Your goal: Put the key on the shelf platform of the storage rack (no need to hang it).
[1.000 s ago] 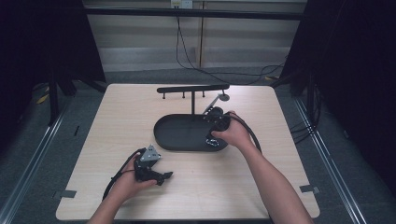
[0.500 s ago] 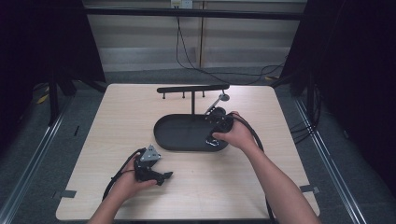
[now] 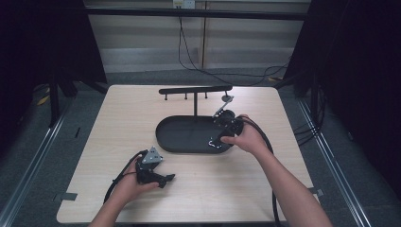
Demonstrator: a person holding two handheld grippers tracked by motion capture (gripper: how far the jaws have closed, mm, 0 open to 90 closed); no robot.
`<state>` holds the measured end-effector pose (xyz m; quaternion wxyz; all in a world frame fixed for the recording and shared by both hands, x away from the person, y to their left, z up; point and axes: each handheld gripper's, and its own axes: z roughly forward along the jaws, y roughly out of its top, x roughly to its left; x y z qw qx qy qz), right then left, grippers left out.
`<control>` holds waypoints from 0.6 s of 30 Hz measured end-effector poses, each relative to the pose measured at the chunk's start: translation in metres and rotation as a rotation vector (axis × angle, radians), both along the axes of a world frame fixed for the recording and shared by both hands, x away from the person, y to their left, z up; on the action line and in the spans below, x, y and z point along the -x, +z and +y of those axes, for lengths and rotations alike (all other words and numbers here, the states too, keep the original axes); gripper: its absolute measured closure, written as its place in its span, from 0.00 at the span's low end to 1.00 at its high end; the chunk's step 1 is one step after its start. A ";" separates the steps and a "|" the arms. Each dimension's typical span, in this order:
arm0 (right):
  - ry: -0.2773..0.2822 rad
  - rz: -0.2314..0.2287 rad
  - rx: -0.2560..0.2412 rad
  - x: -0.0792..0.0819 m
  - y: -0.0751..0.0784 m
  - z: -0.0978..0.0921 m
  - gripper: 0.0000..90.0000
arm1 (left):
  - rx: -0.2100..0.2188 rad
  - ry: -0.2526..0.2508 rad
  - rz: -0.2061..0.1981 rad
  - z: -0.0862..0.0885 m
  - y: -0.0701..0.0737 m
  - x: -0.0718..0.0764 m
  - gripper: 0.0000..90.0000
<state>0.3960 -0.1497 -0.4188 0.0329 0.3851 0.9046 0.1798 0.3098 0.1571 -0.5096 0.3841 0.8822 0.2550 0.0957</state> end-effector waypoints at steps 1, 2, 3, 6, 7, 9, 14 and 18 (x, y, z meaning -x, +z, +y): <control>0.002 -0.001 -0.001 0.001 0.000 -0.001 0.37 | 0.001 0.000 0.000 0.000 0.000 0.000 0.16; 0.001 0.001 -0.003 0.002 0.000 -0.002 0.37 | 0.002 0.000 0.000 0.000 0.000 0.000 0.16; 0.006 -0.002 -0.002 0.003 -0.001 -0.003 0.37 | 0.002 0.000 0.000 0.000 0.000 0.000 0.16; 0.005 -0.001 -0.003 0.006 0.001 -0.007 0.37 | 0.001 0.000 0.000 0.000 0.000 0.000 0.16; 0.007 -0.005 -0.007 0.007 0.002 -0.009 0.37 | 0.002 0.000 0.000 0.000 0.000 0.000 0.16; 0.001 -0.002 -0.002 0.009 0.003 -0.011 0.36 | -0.002 0.001 0.000 0.000 0.000 0.000 0.16; -0.001 -0.013 -0.014 0.014 0.007 -0.018 0.36 | 0.000 0.000 0.000 0.000 0.000 0.000 0.16; -0.005 -0.012 -0.020 0.017 0.008 -0.022 0.35 | -0.005 -0.004 0.000 0.000 0.000 0.000 0.16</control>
